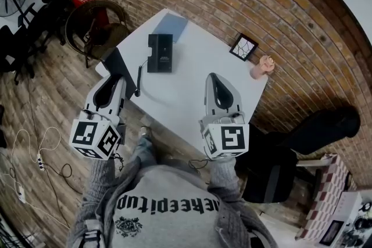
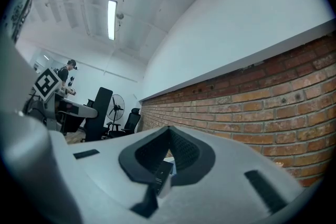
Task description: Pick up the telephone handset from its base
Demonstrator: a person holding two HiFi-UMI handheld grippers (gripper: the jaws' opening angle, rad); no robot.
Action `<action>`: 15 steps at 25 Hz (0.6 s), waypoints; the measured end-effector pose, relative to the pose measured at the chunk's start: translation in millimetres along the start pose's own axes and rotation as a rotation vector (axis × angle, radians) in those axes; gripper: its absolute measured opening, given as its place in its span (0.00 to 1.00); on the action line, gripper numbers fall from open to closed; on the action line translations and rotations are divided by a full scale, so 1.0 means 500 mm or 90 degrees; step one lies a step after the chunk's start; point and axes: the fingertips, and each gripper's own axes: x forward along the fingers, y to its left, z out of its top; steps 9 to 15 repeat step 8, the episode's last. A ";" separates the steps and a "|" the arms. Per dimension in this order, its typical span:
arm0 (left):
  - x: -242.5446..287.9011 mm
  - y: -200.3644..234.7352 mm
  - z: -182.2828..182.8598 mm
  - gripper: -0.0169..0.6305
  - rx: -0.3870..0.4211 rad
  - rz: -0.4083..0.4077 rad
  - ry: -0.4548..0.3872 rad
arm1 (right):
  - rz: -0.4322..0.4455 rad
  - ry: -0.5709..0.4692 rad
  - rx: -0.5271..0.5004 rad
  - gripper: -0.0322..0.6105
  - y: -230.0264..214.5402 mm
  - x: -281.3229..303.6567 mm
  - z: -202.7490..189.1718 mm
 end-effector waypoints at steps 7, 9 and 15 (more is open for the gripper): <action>0.015 0.007 -0.004 0.13 -0.002 0.002 0.005 | 0.002 0.003 0.001 0.06 -0.004 0.016 -0.005; 0.017 0.008 -0.005 0.13 -0.002 0.002 0.006 | 0.002 0.003 0.002 0.06 -0.005 0.019 -0.006; 0.017 0.008 -0.005 0.13 -0.002 0.002 0.006 | 0.002 0.003 0.002 0.06 -0.005 0.019 -0.006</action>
